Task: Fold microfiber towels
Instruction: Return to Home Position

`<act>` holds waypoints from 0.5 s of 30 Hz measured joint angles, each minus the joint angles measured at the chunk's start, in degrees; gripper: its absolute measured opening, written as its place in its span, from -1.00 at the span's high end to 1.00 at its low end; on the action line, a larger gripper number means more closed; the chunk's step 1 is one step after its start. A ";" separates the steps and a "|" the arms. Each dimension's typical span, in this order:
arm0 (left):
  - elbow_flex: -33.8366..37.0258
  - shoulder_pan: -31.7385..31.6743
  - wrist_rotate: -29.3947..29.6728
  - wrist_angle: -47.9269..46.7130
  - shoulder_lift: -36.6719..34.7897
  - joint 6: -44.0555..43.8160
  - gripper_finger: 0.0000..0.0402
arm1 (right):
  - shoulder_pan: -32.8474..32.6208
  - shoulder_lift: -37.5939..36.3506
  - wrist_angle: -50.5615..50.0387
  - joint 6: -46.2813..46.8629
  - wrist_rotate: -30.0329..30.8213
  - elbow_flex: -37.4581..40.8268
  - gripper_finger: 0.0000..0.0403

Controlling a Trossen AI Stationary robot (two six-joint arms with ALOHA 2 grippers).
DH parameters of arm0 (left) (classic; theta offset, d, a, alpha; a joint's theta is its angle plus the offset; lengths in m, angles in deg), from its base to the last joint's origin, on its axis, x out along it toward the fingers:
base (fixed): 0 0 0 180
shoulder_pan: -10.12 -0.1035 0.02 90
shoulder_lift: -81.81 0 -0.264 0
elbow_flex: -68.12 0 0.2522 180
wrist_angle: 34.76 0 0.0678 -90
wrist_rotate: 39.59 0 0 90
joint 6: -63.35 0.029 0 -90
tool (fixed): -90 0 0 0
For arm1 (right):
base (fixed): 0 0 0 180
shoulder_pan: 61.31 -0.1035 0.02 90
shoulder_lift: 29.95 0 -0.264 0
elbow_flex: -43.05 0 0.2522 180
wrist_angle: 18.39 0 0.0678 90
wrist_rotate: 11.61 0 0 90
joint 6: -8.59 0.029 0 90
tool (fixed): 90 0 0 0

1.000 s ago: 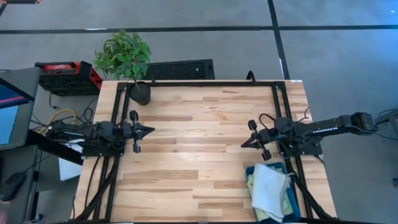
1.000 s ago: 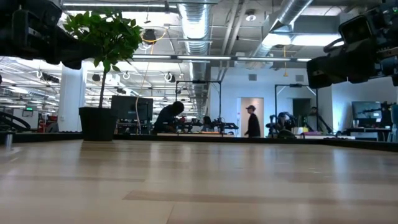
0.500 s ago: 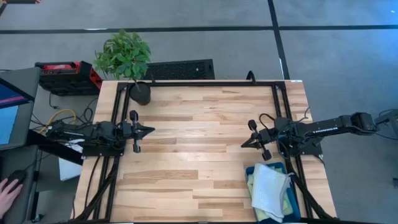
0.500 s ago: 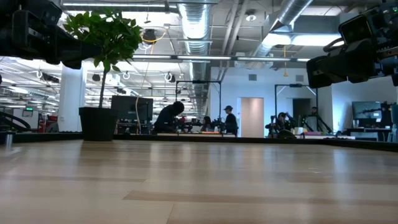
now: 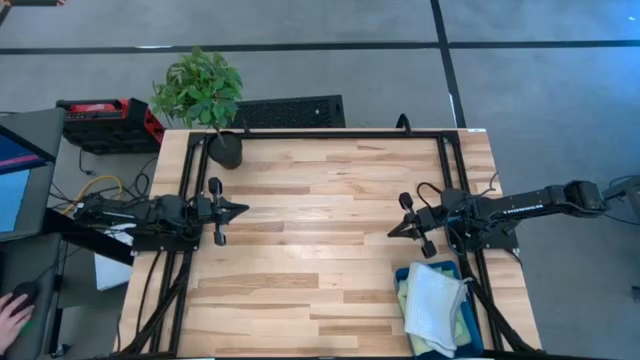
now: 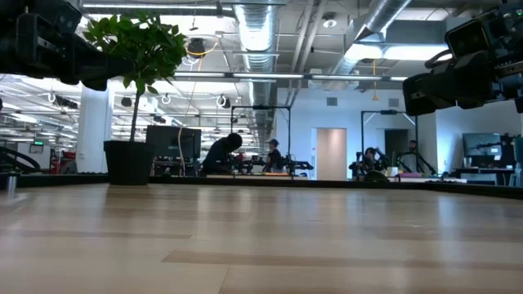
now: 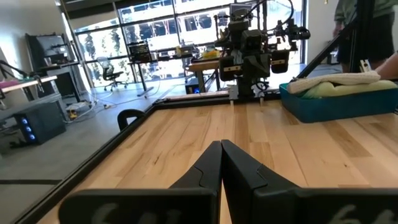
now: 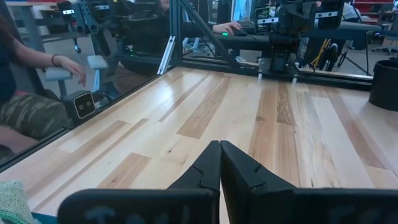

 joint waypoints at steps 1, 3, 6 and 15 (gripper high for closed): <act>0.00 0.00 0.00 0.00 0.00 0.05 1.00 | 0.00 0.00 0.00 -0.01 0.00 0.00 0.85; 0.00 0.00 0.00 0.00 0.00 0.40 1.00 | 0.00 0.00 0.00 0.01 0.00 0.00 0.85; 0.00 0.00 0.00 0.00 0.00 0.00 1.00 | -0.01 0.00 0.00 0.01 0.00 0.00 0.86; 0.02 0.00 0.00 0.00 0.00 0.02 1.00 | 0.00 0.00 0.00 0.01 0.00 0.00 0.85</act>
